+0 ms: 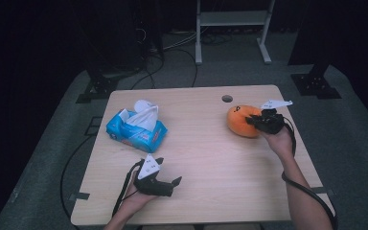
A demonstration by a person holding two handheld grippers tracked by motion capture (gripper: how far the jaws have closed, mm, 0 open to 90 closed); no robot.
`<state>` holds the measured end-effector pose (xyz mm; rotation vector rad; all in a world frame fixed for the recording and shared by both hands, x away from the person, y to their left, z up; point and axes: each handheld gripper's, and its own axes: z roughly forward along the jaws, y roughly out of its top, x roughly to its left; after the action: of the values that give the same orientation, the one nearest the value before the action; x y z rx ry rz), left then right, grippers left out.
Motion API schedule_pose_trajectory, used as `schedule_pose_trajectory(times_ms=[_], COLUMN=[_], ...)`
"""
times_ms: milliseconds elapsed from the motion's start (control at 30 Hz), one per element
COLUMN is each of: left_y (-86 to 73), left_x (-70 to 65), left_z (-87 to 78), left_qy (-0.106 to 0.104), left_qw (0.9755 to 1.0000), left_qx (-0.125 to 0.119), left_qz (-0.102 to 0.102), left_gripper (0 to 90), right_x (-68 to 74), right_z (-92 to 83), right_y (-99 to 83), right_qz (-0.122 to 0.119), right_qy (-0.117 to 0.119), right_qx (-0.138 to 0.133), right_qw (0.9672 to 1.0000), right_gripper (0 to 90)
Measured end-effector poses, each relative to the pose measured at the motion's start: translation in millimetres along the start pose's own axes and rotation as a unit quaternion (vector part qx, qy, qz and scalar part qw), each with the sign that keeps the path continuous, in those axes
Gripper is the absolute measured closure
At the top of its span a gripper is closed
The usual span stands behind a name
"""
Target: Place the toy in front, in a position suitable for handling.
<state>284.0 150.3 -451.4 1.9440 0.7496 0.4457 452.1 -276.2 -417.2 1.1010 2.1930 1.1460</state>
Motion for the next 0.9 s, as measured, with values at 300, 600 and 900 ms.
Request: schedule_pose_trajectory(times_ms=[300,600,900], left_y=[-0.8,-0.1,0.7], left_x=[1.9,5.7,11.6], left_z=[-1.5,-3.9,-8.9], left_qy=[-0.001,0.001,0.004], left_qw=[1.0000,0.9998,0.9994], left_qx=[0.000,-0.006,-0.014], left_qz=[-0.006,-0.018,-0.030], left_gripper=[4.8,4.8,4.8], right_x=[-1.3,47.9,107.6], right_z=[-18.5,-42.3,-60.2], right_y=[10.3,18.0,24.2], right_qz=[0.026,-0.026,-0.066], right_qy=[0.008,0.096,0.172], right_qx=[-0.016,-0.019,-0.028], right_qw=[0.9995,0.9949,0.9826], right_gripper=[82.4,82.8,82.7])
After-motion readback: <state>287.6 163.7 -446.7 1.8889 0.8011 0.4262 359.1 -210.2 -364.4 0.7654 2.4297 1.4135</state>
